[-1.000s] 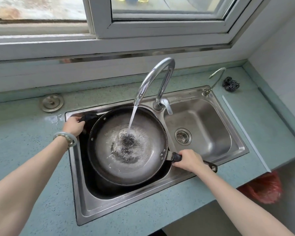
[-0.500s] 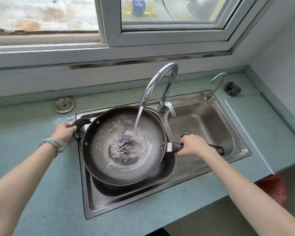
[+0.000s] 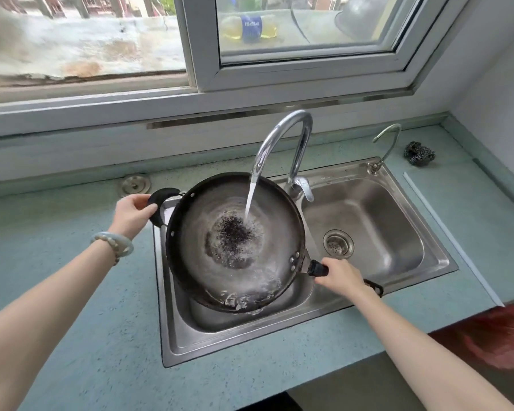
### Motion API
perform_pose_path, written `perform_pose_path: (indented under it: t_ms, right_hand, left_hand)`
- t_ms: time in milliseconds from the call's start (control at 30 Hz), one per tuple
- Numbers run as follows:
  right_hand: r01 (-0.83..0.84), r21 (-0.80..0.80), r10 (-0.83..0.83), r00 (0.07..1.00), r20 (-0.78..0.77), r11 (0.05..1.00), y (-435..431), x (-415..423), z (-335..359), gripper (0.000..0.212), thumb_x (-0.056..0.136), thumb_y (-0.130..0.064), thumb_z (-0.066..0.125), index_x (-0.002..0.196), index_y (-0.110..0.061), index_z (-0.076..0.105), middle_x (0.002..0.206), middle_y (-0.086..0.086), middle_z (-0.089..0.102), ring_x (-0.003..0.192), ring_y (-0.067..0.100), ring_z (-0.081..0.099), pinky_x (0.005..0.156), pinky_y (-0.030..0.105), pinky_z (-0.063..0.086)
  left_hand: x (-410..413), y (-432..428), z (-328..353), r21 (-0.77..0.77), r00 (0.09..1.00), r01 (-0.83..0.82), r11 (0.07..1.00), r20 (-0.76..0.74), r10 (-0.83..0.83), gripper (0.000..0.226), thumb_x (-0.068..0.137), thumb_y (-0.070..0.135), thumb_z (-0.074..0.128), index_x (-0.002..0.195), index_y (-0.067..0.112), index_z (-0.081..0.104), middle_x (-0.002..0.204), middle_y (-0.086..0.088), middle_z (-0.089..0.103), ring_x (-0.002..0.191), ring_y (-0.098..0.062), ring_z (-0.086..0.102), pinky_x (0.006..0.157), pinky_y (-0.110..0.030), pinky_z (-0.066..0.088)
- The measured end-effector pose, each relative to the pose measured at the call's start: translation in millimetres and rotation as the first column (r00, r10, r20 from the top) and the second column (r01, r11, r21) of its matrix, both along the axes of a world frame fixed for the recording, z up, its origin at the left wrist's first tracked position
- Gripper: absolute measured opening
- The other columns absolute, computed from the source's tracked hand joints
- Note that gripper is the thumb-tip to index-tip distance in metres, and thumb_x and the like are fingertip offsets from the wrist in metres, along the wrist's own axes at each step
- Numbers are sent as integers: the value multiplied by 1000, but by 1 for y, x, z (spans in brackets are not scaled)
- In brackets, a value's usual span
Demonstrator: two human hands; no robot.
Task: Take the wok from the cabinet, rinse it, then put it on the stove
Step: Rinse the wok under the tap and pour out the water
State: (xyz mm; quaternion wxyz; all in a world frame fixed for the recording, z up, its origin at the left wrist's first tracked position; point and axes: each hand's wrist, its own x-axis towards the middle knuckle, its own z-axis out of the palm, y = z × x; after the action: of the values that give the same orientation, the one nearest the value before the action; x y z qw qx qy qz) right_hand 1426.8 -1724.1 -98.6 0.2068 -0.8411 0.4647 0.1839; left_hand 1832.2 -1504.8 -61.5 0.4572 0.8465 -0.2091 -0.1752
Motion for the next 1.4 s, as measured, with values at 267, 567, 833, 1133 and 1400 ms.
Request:
perform_pose_path:
  t_ms: [267,567,833,1133,1400]
  right_hand:
    - [-100,127,109,992,-61,987,-19,3,10,41,55,-60,74,71,-23,62,71,-9,65,78,18,61,61,29,42]
    - [-290,-117,275,953,-131,950,-34,22,59,34,56,-56,70,64,-27,54,62,-10,53,72,21,53,60,28,34]
    - [-181,-193,178,984,-32,964,-29,9,34,28,68,-53,69,73,-29,55,90,1,69,96,25,64,65,29,37]
    - [-51,106,53,999,-15,993,-23,11,0,39,59,-61,75,68,-27,59,82,-4,67,89,22,62,67,31,44]
    - [-220,96,228,970,-86,971,-41,21,30,42,56,-58,76,62,-22,57,63,-6,59,74,21,57,59,31,41]
  left_hand:
    - [2,25,-12,126,982,-20,992,-186,44,22,86,7,60,67,17,66,49,7,63,56,-3,58,62,-24,45]
    - [4,46,-63,193,891,-131,972,-407,201,16,91,3,56,76,0,60,86,-16,61,86,-29,59,87,-37,53]
    - [0,26,-39,85,966,-61,995,-247,81,21,88,3,54,73,14,64,54,7,66,71,-16,57,77,-30,47]
    - [11,10,-24,92,987,-37,995,-153,51,11,85,9,60,83,17,68,70,5,65,70,-12,58,76,-28,45]
    - [10,29,-55,190,936,-114,975,-309,170,17,89,8,60,72,9,65,67,-5,61,70,-19,56,66,-26,49]
